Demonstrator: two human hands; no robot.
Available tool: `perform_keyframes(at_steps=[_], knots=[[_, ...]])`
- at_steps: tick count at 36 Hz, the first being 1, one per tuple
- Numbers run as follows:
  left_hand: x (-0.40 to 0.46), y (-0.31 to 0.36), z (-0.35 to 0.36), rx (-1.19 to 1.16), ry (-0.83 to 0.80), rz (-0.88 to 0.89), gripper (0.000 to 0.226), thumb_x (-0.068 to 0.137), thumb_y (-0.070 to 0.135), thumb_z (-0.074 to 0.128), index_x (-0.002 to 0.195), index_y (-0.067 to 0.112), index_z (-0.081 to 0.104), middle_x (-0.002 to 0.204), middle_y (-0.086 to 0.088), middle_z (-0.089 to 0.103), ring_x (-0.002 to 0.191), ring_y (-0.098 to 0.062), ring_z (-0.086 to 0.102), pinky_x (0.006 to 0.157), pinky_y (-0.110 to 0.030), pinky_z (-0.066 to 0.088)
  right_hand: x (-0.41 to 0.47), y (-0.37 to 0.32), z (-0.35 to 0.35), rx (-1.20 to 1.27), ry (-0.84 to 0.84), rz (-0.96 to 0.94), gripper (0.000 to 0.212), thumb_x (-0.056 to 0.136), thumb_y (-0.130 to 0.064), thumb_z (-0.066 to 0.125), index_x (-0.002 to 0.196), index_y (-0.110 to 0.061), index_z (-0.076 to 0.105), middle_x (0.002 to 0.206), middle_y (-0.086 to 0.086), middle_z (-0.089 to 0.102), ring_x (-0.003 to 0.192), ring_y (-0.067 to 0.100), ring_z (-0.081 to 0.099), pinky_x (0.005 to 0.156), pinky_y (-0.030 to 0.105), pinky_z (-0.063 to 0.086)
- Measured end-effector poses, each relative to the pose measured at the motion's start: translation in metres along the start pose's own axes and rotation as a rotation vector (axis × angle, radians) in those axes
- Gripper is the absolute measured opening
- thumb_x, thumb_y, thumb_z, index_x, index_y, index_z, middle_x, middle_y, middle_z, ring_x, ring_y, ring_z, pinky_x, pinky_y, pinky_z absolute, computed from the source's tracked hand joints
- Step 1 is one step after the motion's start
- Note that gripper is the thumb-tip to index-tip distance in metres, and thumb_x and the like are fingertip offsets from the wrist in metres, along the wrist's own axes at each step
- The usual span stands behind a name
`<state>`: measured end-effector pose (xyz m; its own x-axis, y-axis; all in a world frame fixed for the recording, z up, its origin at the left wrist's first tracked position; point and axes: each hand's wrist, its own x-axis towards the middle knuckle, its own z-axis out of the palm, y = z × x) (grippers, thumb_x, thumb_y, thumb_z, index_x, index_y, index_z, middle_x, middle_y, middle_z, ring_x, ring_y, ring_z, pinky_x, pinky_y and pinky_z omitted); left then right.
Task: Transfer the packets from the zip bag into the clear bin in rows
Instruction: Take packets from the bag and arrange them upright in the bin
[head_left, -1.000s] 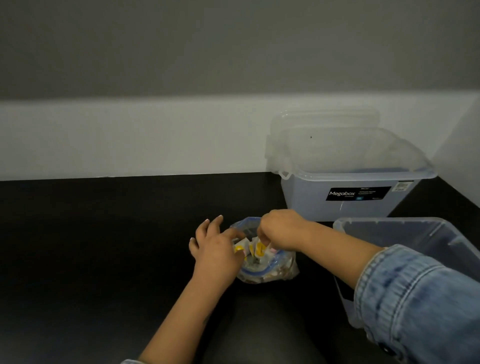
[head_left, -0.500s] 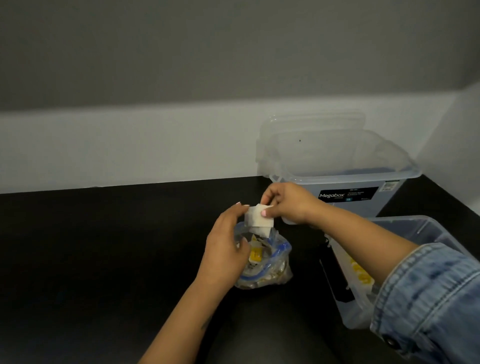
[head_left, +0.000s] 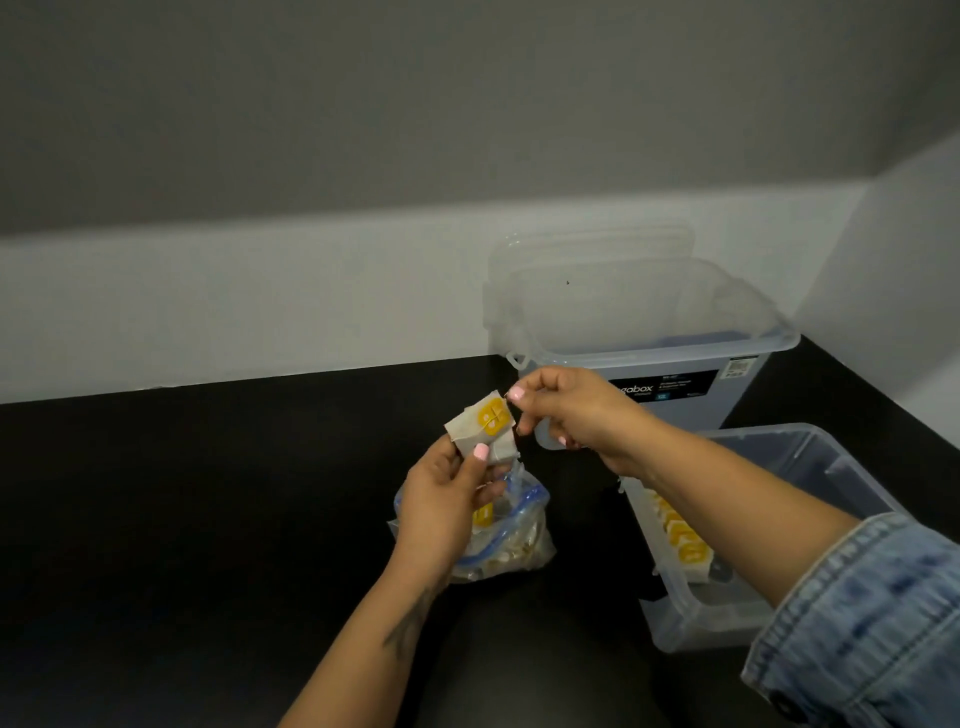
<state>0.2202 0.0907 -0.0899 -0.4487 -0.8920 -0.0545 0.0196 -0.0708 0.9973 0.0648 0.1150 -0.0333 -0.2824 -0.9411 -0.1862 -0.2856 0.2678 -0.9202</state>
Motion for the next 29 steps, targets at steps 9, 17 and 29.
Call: perform_keyframes(at_steps=[9, 17, 29], knots=[[-0.004, 0.003, 0.015, -0.163, -0.061, -0.093, 0.026, 0.094, 0.013, 0.049, 0.118, 0.017, 0.058, 0.108, -0.006, 0.07, 0.093, -0.015, 0.069, 0.074, -0.021, 0.057, -0.001, 0.016, -0.003, 0.013, 0.04, -0.115, 0.024, 0.076, -0.012, 0.077, 0.096, -0.005, 0.064, 0.074, 0.0, 0.064, 0.066, 0.006, 0.059, 0.059, 0.011, 0.049], [-0.002, 0.008, 0.039, -0.129, -0.191, -0.061, 0.021, 0.093, 0.006, 0.05, 0.104, 0.022, 0.06, 0.092, 0.0, 0.075, 0.085, -0.013, 0.071, 0.077, -0.025, 0.057, -0.007, 0.018, -0.034, -0.099, 0.115, -0.22, 0.014, 0.073, -0.011, 0.08, 0.082, -0.013, 0.07, 0.064, -0.003, 0.06, 0.058, 0.003, 0.052, 0.061, 0.016, 0.043], [0.005, 0.0, 0.082, -0.079, -0.197, -0.079, 0.026, 0.094, 0.003, 0.05, 0.118, 0.011, 0.055, 0.101, -0.006, 0.071, 0.08, -0.009, 0.07, 0.071, -0.02, 0.056, -0.054, 0.026, -0.139, -0.065, 0.177, -0.178, 0.011, 0.079, -0.002, 0.071, 0.079, -0.012, 0.066, 0.054, -0.009, 0.062, 0.045, -0.003, 0.052, 0.045, 0.012, 0.043]])
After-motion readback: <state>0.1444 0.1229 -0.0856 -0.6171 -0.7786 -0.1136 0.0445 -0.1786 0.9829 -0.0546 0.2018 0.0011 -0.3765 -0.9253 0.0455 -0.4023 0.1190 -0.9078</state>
